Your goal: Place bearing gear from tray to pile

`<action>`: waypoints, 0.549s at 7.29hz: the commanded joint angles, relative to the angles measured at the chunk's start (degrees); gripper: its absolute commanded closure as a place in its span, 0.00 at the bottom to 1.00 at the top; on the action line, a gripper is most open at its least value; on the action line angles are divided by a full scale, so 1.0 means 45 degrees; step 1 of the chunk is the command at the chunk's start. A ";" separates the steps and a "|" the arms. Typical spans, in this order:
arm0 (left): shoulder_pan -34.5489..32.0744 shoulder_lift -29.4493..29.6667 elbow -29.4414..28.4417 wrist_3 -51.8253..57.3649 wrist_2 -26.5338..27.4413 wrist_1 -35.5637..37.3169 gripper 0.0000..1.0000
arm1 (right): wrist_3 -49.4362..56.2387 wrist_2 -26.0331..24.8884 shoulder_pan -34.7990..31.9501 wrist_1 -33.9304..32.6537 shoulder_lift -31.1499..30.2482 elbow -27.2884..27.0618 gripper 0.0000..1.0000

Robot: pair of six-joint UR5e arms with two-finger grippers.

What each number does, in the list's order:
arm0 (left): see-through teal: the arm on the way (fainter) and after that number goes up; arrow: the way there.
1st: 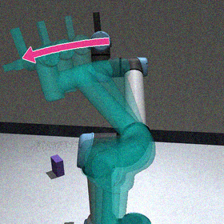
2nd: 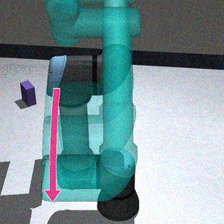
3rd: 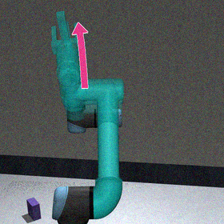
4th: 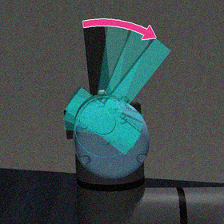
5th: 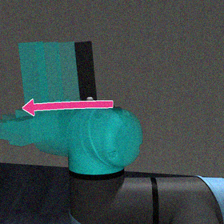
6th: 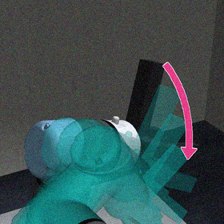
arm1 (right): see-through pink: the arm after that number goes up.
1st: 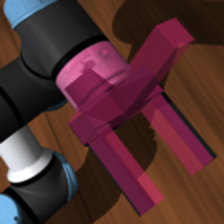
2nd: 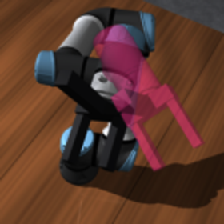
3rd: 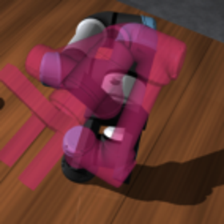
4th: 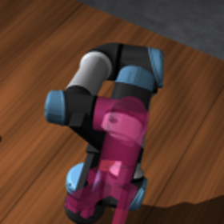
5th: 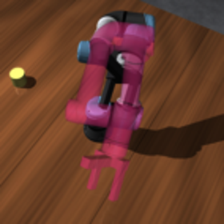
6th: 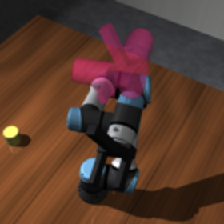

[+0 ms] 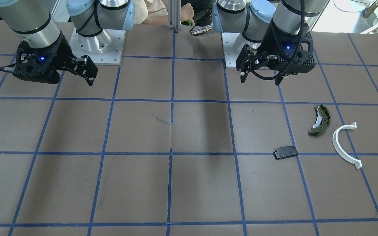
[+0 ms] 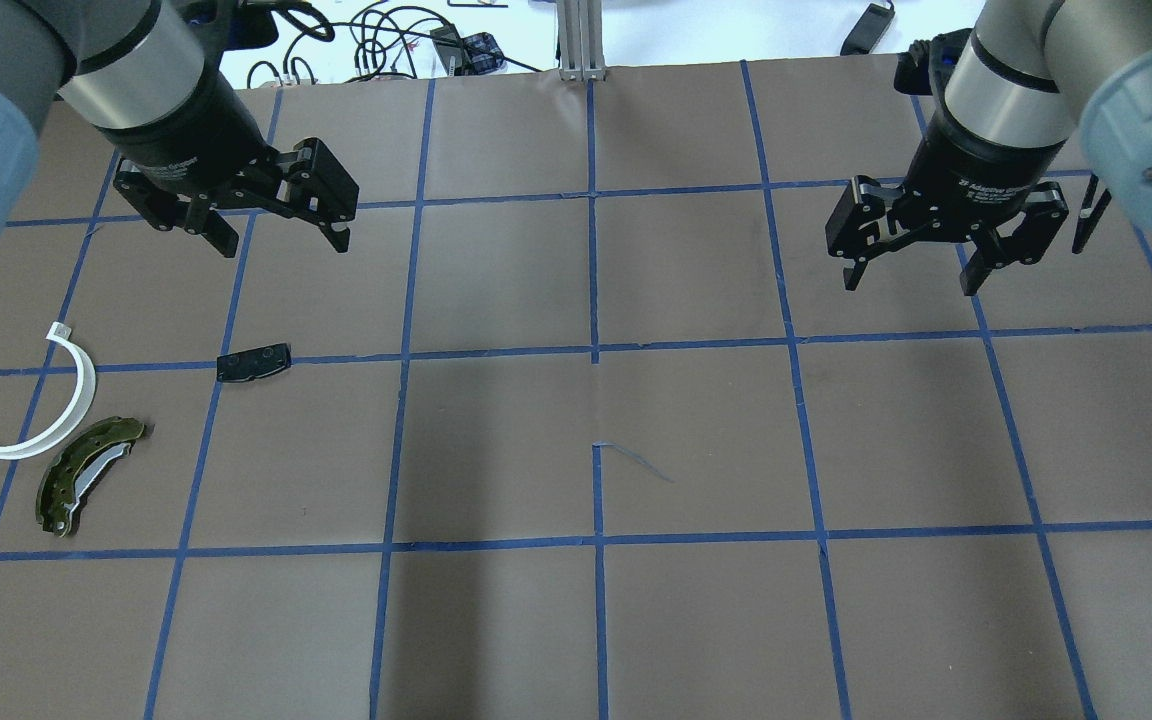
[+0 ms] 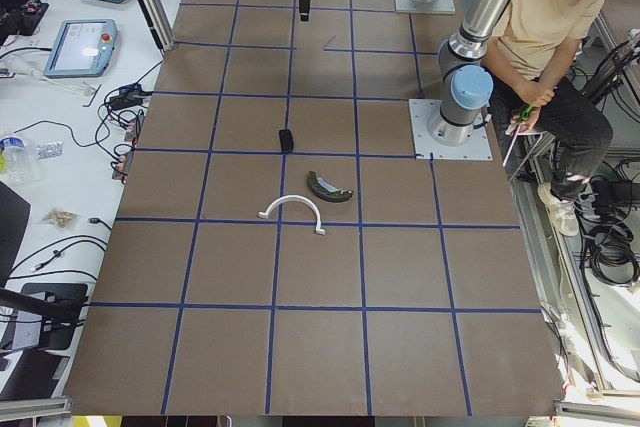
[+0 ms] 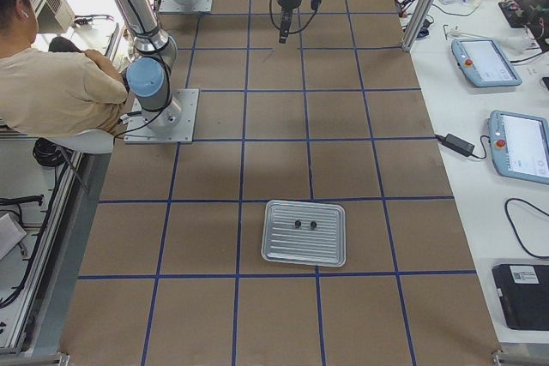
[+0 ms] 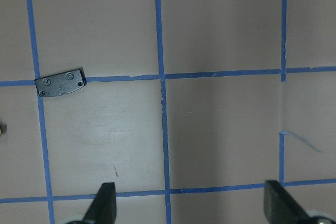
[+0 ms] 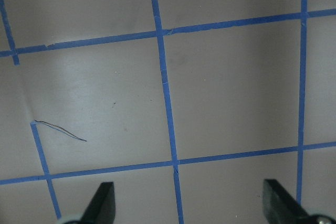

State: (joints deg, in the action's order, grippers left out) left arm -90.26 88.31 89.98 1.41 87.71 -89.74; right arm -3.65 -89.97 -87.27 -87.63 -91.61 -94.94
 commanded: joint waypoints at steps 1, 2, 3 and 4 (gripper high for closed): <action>0.0000 -0.0015 0.0005 0.0000 0.0000 0.0000 0.00 | 0.0029 -0.0045 0.0019 0.0039 0.0005 0.0005 0.00; 0.0000 -0.0015 -0.0014 -0.0020 0.0000 0.0000 0.00 | 0.0010 -0.0026 0.0019 0.0059 0.0005 0.0005 0.00; 0.0000 0.0004 0.0005 -0.0001 0.0000 0.0000 0.00 | 0.0029 -0.0045 0.0019 0.0059 0.0005 -0.0014 0.00; 0.0019 -0.0015 0.0025 0.0019 0.0039 -0.0019 0.00 | 0.0106 -0.0046 0.0019 0.0098 0.0005 -0.0015 0.00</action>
State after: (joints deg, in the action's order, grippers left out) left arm -90.25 88.28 90.00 1.41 87.76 -89.75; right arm -3.46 -90.15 -87.20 -87.34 -91.58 -94.97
